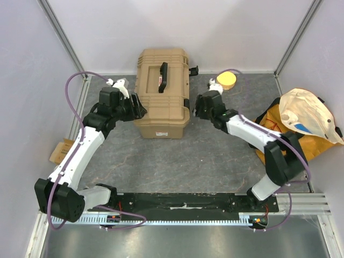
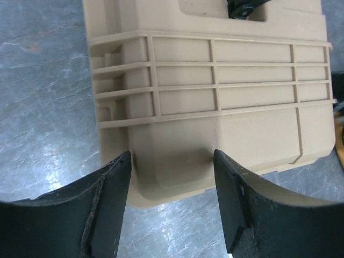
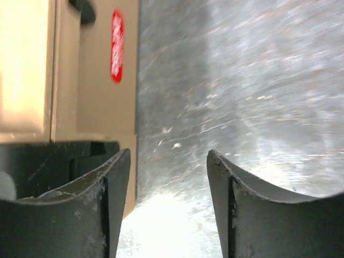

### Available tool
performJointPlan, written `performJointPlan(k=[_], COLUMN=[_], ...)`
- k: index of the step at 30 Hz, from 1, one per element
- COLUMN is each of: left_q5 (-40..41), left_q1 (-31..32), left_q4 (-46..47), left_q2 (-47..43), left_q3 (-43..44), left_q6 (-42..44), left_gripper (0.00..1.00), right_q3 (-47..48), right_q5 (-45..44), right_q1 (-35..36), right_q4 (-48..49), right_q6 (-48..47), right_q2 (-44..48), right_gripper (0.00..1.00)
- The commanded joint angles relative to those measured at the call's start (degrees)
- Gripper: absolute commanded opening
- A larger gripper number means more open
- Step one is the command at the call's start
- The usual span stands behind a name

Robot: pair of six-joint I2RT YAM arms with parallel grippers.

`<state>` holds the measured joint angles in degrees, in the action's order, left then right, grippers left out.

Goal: Pack the tool kit

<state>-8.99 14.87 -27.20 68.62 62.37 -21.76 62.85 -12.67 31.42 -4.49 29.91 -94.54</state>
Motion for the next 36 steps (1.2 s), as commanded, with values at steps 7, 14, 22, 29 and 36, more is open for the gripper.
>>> performJointPlan(k=[7, 14, 22, 29, 36], left_q5=[14.6, 12.3, 9.3, 2.1, -1.6], left_q1=[0.6, 0.3, 0.2, 0.3, 0.3], left_q4=[-3.1, -1.2, -3.8, -7.8, -9.2], left_q2=[1.2, 13.3, 19.6, 14.4, 3.1], left_q3=[11.7, 19.2, 20.4, 13.5, 2.7], left_q6=[0.6, -0.9, -1.8, -0.6, -1.4], left_gripper=[0.77, 0.79, 0.74, 0.68, 0.67], right_q3=[4.4, 8.3, 6.1, 2.8, 1.1], right_q5=[3.4, 14.9, 25.5, 36.8, 50.1], right_q1=[-5.4, -5.4, -5.4, -4.8, 0.2], right_q4=[-0.5, 8.1, 17.1, 20.3, 18.7], right_q6=[-5.3, -3.2, 5.3, 8.0, 5.1], right_q2=[10.4, 4.6, -1.1, -1.7, -0.3], right_gripper=[0.77, 0.74, 0.75, 0.68, 0.68])
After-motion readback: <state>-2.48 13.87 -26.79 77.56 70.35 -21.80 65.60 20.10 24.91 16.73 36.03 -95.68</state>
